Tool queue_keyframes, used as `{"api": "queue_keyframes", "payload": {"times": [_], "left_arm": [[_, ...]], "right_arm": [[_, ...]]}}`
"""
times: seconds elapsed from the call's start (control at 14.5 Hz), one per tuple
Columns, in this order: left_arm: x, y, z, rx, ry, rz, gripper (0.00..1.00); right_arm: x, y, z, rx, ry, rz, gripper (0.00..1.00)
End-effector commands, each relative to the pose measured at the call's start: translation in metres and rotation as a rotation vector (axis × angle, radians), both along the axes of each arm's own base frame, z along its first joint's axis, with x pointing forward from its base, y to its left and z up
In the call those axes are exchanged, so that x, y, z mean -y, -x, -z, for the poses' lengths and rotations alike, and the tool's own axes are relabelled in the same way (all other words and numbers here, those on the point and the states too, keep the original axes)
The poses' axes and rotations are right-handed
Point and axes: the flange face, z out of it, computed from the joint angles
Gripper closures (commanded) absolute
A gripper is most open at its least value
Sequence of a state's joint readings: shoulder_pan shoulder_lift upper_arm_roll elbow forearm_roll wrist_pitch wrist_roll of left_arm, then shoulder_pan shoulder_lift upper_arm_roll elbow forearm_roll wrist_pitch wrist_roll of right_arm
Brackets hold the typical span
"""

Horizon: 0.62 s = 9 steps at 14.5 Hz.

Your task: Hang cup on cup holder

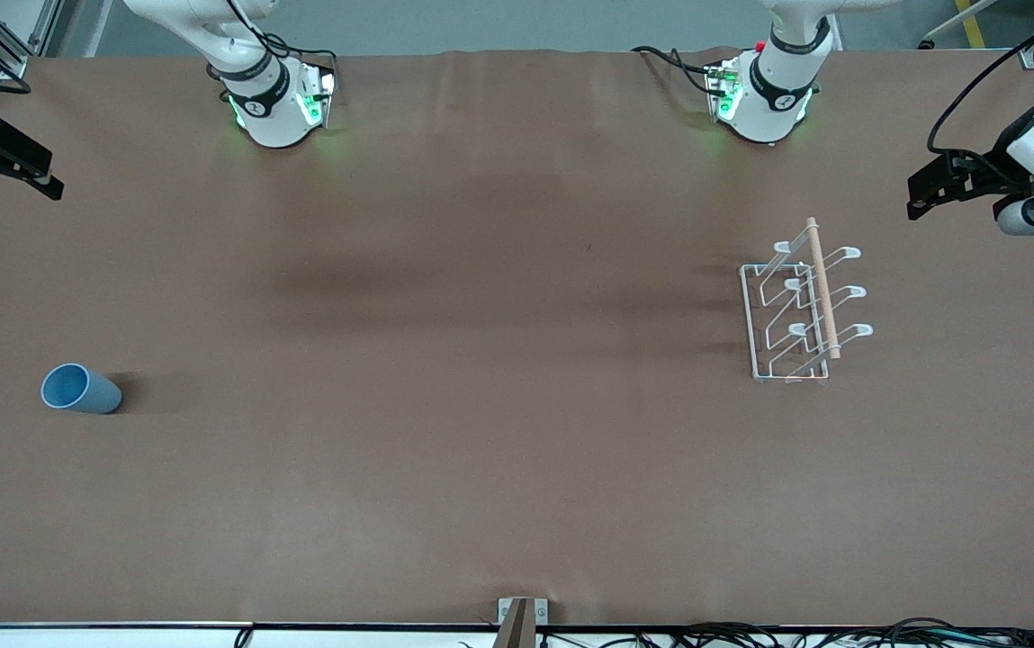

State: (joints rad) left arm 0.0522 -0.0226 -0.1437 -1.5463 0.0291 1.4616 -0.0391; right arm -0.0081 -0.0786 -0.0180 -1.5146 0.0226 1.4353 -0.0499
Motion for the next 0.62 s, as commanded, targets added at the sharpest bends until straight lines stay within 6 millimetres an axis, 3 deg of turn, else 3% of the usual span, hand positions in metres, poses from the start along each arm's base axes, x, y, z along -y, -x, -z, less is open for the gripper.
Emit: {"api": "queue_keyframes", "payload": {"times": [0.0, 0.41, 0.55], "left_arm": [[0.003, -0.001, -0.005, 0.001, 0.007, -0.013, 0.0], [0.003, -0.001, -0.005, 0.0, 0.005, 0.007, 0.0], [0.004, -0.003, -0.002, -0.006, 0.005, 0.01, 0.0]], "right_arm": [[0.001, 0.005, 0.001, 0.006, -0.012, -0.001, 0.01], [0.003, 0.006, 0.001, 0.004, -0.008, 0.003, 0.01], [0.016, 0.004, 0.003, 0.003, -0.012, 0.029, 0.0]]}}
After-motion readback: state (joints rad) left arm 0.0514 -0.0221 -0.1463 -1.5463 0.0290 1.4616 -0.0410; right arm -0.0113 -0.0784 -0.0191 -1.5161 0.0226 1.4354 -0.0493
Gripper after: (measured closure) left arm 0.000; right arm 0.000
